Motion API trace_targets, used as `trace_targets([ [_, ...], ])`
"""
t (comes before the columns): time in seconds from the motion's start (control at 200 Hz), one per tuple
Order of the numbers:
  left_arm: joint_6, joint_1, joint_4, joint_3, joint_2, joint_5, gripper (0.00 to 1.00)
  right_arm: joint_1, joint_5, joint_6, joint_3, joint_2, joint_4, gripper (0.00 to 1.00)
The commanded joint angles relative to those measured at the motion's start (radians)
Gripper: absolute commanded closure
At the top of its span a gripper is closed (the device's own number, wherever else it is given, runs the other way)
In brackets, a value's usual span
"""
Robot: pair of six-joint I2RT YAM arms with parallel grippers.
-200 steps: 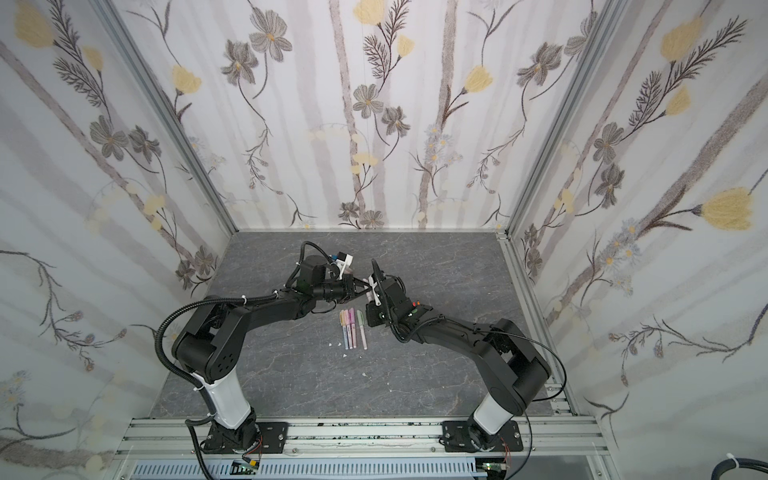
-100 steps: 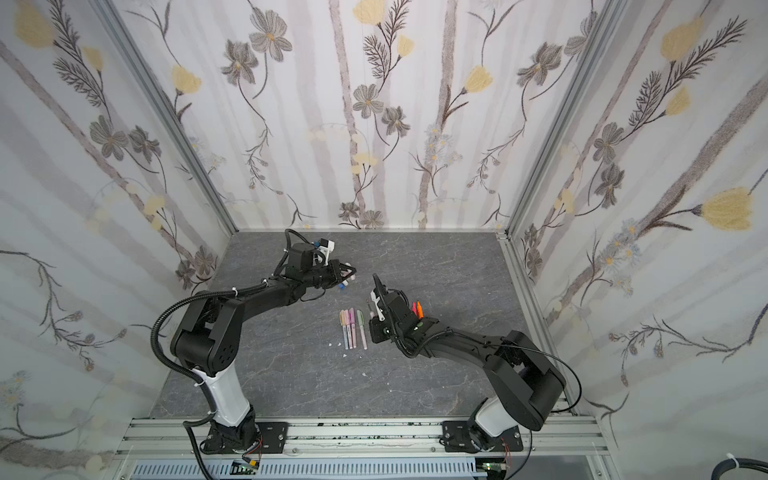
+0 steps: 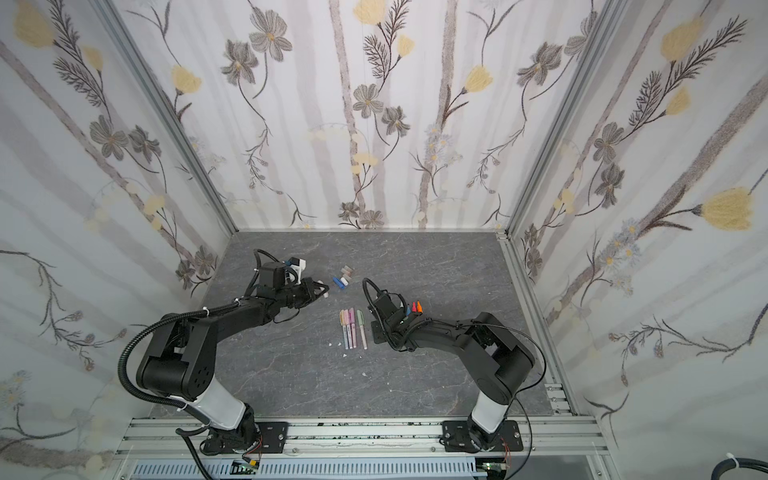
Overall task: Remove pen caps from pens
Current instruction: Place the pen at the center of the table, then place the pen cap at the top-center of the table.
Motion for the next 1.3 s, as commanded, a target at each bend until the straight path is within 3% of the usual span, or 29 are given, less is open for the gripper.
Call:
trace_targets([
  [0.0, 0.024, 0.016, 0.014, -0.016, -0.012, 0.022, 1.00, 0.003, 0.075, 0.022, 0.016, 0.015, -0.044, 0.95],
  [0.25, 0.023, 0.029, 0.024, -0.019, -0.005, 0.039, 1.00, 0.002, 0.163, 0.014, 0.043, 0.044, -0.092, 0.90],
  [0.52, 0.020, 0.030, 0.026, -0.010, 0.019, 0.044, 1.00, 0.003, 0.184, 0.001, 0.068, 0.051, -0.102, 0.78],
  [0.814, 0.000, 0.029, 0.066, -0.018, 0.056, 0.042, 1.00, 0.003, 0.191, -0.019, 0.090, 0.020, -0.105, 0.76],
  [1.104, -0.080, 0.015, 0.199, 0.020, 0.212, 0.057, 1.00, 0.000, 0.211, -0.045, 0.097, -0.090, -0.098, 0.76],
  [1.294, -0.129, 0.010, 0.255, 0.089, 0.328, 0.052, 0.91, -0.005, 0.218, -0.050, 0.091, -0.120, -0.108, 0.75],
])
